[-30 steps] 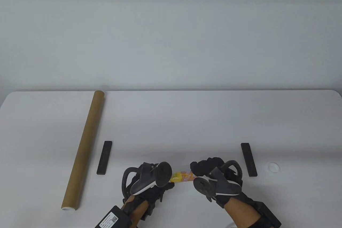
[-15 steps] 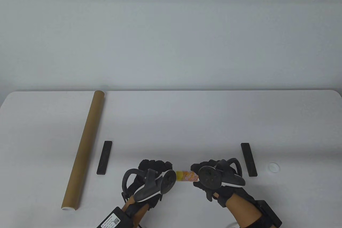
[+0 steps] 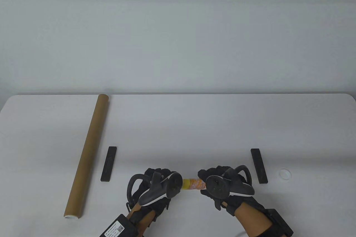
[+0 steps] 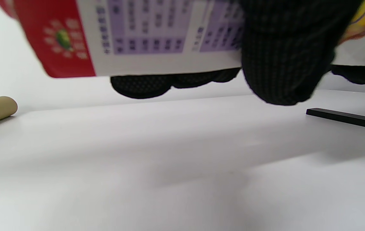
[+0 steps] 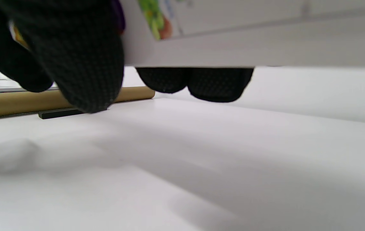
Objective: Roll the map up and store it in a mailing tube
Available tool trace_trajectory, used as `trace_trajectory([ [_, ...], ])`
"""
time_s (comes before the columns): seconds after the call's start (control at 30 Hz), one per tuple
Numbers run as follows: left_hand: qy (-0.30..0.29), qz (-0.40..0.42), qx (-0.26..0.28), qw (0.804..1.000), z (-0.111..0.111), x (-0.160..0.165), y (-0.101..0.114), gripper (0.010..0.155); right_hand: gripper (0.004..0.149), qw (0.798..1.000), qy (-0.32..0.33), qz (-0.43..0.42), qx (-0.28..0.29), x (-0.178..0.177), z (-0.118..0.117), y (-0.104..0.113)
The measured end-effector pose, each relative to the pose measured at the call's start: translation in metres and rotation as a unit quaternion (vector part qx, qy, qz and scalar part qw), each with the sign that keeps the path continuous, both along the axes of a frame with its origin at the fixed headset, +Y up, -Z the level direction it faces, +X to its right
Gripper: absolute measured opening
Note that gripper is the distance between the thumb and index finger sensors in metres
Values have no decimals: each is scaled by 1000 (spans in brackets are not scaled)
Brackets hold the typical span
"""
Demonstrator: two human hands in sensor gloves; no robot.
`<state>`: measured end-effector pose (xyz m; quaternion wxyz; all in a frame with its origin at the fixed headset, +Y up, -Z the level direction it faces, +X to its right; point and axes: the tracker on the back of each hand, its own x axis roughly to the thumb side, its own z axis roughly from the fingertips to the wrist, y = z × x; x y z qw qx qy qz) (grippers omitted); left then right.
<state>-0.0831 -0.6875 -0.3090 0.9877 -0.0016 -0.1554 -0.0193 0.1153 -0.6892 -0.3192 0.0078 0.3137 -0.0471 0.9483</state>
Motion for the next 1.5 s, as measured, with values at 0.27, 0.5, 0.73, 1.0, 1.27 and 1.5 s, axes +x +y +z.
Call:
trace_trajectory([
  [0.27, 15, 26, -57, 998, -5, -4, -3, 51, 66, 999, 3, 16, 38, -3, 5, 1],
  [0.5, 22, 63, -120, 990, -12, -10, -8, 51, 67, 997, 8, 30, 75, -6, 9, 3],
  [0.73, 25, 108, -194, 975, -17, -15, -15, 51, 67, 993, 10, 52, 109, -8, 14, 6],
  [1.0, 18, 108, -209, 972, -17, -12, -18, 53, 60, 994, 6, 65, 84, -8, 11, 5],
  [1.27, 17, 69, -141, 988, -11, -7, -14, 59, 58, 998, -3, 48, 28, -4, 3, 1],
  [1.5, 28, -5, -21, 999, -4, -5, -6, 64, 59, 999, -23, 10, -40, 6, -8, -3],
])
